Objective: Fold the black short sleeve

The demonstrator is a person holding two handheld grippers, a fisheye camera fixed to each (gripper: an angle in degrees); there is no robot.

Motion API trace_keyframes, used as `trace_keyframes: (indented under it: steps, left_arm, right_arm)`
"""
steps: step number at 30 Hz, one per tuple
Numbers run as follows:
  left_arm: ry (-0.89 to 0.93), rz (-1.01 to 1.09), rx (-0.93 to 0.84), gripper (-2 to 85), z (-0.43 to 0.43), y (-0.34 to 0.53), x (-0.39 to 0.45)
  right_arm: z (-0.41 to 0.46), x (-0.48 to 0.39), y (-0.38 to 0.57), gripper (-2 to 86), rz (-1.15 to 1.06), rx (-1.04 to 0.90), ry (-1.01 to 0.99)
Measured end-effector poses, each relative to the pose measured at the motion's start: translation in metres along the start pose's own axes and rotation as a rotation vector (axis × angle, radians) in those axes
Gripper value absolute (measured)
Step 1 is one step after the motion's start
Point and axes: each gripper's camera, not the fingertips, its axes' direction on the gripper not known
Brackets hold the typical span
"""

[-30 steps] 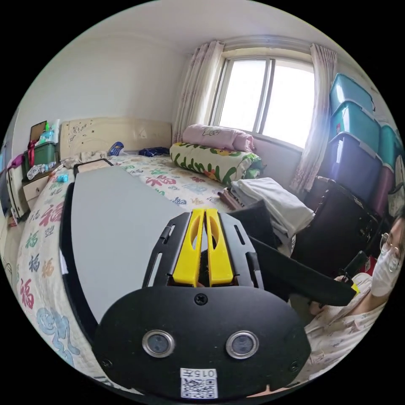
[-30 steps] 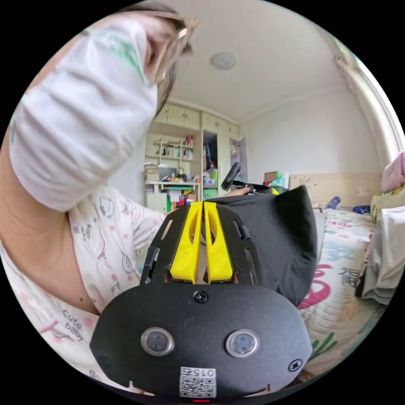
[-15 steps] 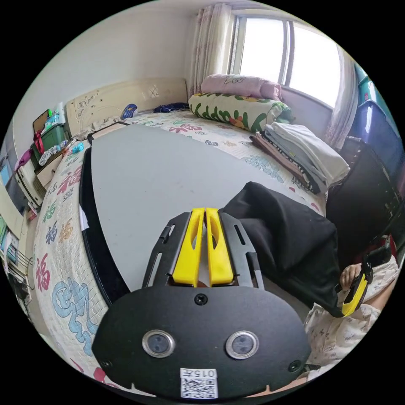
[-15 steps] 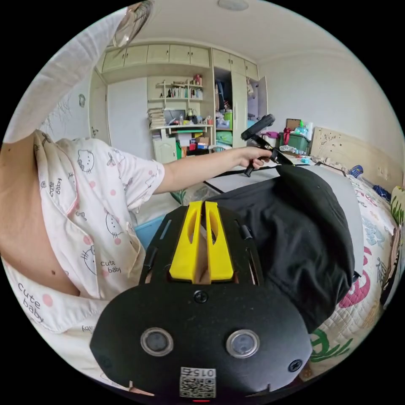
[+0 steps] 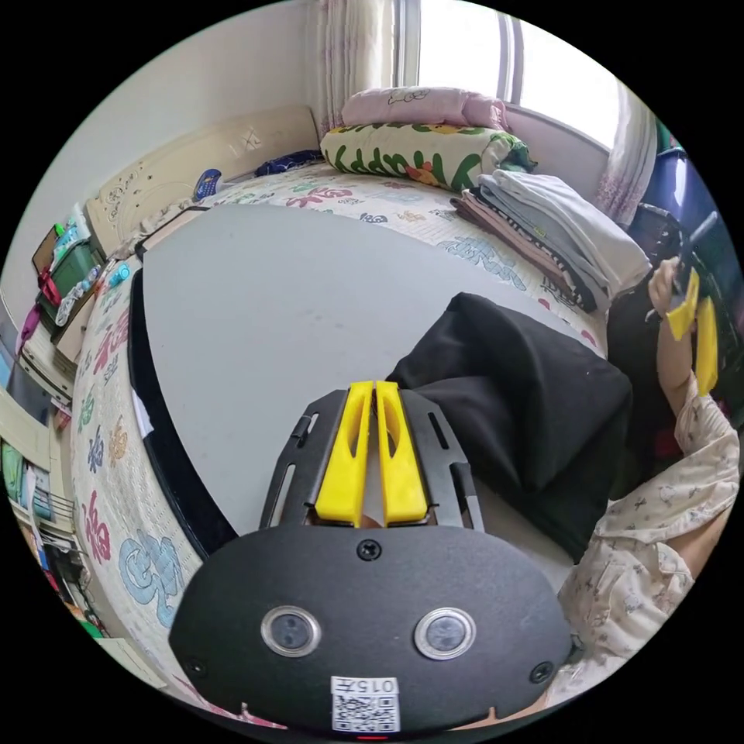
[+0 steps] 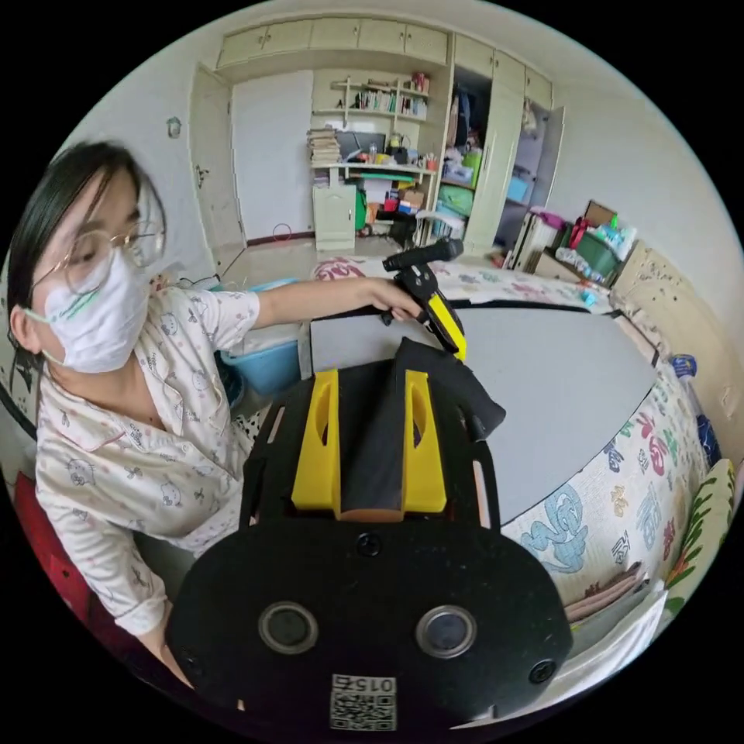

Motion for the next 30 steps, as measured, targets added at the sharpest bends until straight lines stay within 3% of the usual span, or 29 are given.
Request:
trace_keyframes:
  steps: [6,12,16,20,25,30]
  left_arm:
    - [0.111,-0.044,-0.008,-0.5,0.034,-0.013,0.001]
    - [0.093,-0.034,-0.001,-0.6,0.055,-0.024,0.028]
    - [0.030,-0.001,0.009,-0.6,0.063,-0.031,0.056]
    - [-0.014,0.022,0.014,-0.6,0.069,-0.037,0.077]
    - [-0.018,0.025,0.015,-0.6,0.074,-0.043,0.085]
    - [-0.013,0.035,0.013,-0.6,0.076,-0.048,0.088]
  right_arm:
    - [0.057,0.113,-0.136,16.0,0.034,-0.031,-0.093]
    - [0.134,0.173,-0.242,18.5,-0.068,-0.272,-0.324]
    - [0.150,0.217,-0.289,12.0,-0.024,-0.409,-0.499]
    - [0.126,0.247,-0.313,2.1,0.042,-0.394,-0.450]
    - [0.100,0.290,-0.308,-0.5,0.201,-0.422,-0.321]
    - [0.129,0.334,-0.293,-0.6,0.400,-0.475,-0.259]
